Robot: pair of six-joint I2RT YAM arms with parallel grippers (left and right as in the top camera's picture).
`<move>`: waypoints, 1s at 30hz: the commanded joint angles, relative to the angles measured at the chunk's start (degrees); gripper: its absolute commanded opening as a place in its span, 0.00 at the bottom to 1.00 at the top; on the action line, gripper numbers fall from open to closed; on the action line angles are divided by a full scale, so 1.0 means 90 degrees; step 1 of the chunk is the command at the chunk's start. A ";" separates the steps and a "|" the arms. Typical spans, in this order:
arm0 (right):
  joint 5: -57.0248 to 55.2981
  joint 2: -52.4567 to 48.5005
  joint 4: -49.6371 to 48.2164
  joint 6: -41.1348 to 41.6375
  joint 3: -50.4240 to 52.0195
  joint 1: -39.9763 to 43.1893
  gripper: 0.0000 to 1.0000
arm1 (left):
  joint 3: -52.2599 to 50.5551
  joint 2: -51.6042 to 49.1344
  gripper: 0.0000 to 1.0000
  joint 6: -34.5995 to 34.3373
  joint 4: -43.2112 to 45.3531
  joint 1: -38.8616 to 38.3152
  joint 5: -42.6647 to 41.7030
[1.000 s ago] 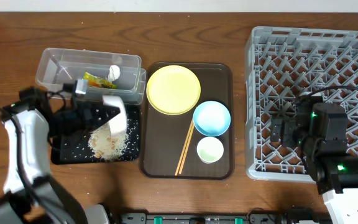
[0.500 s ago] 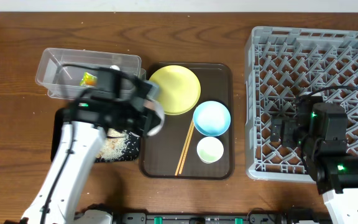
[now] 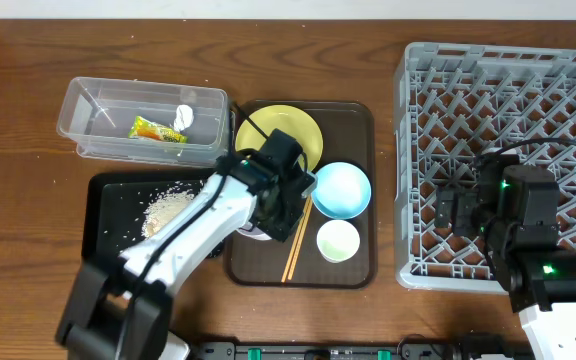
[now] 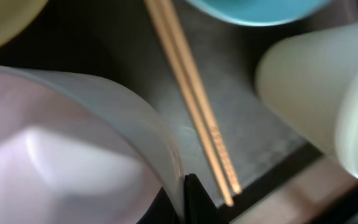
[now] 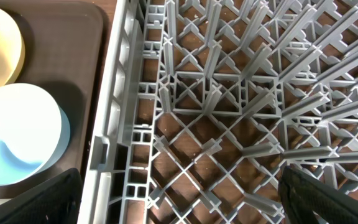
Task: Sort waste into correct bins and load items into the dishwasher rack
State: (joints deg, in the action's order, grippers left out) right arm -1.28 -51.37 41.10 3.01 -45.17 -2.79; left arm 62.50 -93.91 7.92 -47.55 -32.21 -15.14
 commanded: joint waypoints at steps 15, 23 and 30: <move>-0.0022 0.0000 0.0010 0.0066 -0.0117 0.0063 0.99 | 0.0340 0.0636 0.47 -0.0444 -0.0107 -0.0002 -0.0097; -0.0022 0.0000 0.0007 0.0066 -0.0117 0.0063 0.99 | 0.0291 0.1127 0.50 -0.0731 0.0308 -0.0002 -0.1205; -0.0022 0.0000 0.0007 0.0066 -0.0117 0.0063 0.99 | 0.0160 0.0585 0.50 -0.0991 0.0379 -0.0277 -0.1253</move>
State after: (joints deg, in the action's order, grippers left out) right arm -1.28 -51.37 41.12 3.01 -45.17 -2.79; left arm 64.71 -86.30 0.56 -44.45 -33.19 -24.77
